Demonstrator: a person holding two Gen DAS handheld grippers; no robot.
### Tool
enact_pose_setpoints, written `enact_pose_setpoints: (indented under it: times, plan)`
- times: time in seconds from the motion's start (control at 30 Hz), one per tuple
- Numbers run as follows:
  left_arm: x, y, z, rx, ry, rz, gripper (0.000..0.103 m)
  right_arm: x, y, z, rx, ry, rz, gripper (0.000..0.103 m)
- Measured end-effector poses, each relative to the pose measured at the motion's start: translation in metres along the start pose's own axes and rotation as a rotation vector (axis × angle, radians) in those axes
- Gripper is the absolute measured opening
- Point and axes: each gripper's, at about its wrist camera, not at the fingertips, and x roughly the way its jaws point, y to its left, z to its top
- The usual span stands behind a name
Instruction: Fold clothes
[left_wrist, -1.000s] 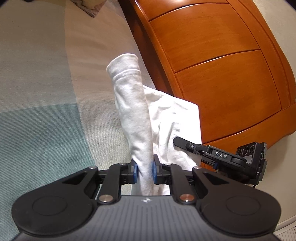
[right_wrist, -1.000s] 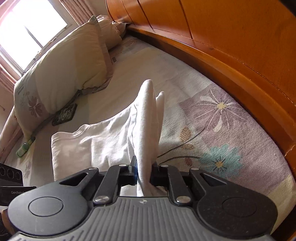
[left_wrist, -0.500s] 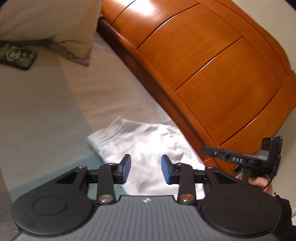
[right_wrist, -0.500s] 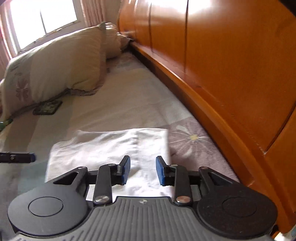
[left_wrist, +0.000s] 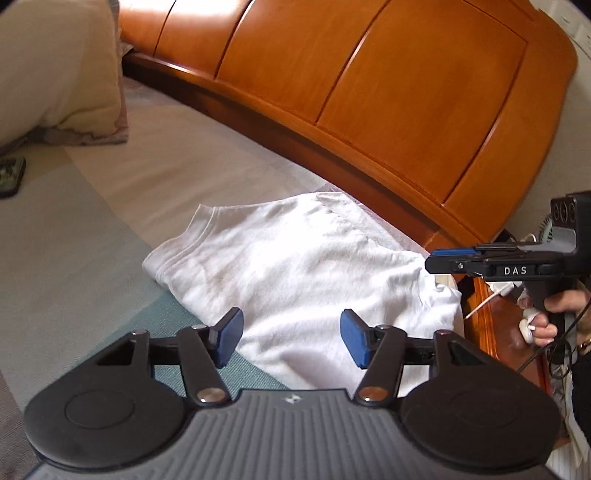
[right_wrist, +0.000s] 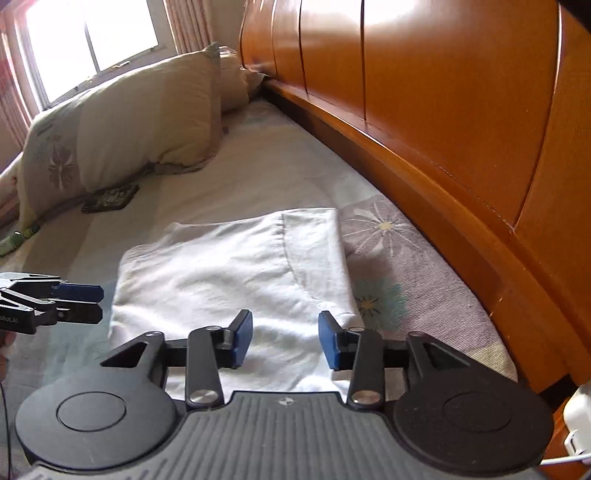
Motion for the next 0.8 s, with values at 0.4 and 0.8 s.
enact_pose_setpoints:
  times: [0.4,0.8]
  plan:
    - [-0.042,-0.019,-0.035,0.119,0.022,0.035,0.074,0.001,0.044,-0.055,-0.124,0.112,-0.062,0.070]
    - [-0.071,-0.036,-0.072,0.239,0.041,0.137,0.083,0.007,0.107,-0.085,-0.233,0.154,-0.039,0.082]
